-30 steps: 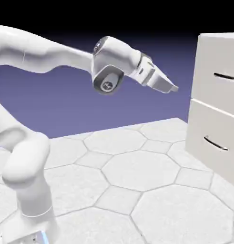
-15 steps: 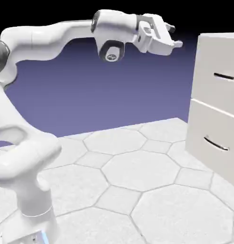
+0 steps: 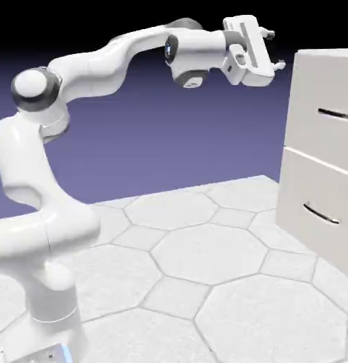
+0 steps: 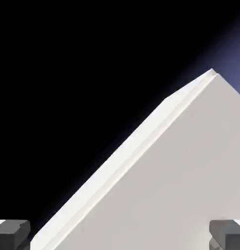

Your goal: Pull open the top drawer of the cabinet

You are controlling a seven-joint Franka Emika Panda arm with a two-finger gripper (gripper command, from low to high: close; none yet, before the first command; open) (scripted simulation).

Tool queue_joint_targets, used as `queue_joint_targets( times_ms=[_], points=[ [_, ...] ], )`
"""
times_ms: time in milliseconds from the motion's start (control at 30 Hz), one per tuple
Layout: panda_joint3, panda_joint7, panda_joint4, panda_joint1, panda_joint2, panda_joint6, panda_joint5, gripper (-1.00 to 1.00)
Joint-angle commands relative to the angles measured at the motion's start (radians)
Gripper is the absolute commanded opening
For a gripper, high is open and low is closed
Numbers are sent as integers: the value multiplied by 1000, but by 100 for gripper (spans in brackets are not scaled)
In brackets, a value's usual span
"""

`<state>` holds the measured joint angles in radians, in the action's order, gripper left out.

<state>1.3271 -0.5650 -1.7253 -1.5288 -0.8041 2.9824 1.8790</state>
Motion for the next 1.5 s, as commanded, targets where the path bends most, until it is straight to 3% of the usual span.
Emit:
queue_joint_targets(
  times_ms=[0, 600, 967, 1000, 1200, 1467],
  points=[
    [31, 4, 25, -36, -5, -1, 44, 0],
    [582, 77, 475, -675, -103, -24, 824, 0],
    [651, -348, 822, -903, -283, 62, 514, 0],
    [651, -348, 822, -903, -283, 62, 514, -100],
    [566, -202, 646, -780, -238, 2, 670, -100],
    [760, 146, 658, -838, -91, 60, 803, -100]
  ],
)
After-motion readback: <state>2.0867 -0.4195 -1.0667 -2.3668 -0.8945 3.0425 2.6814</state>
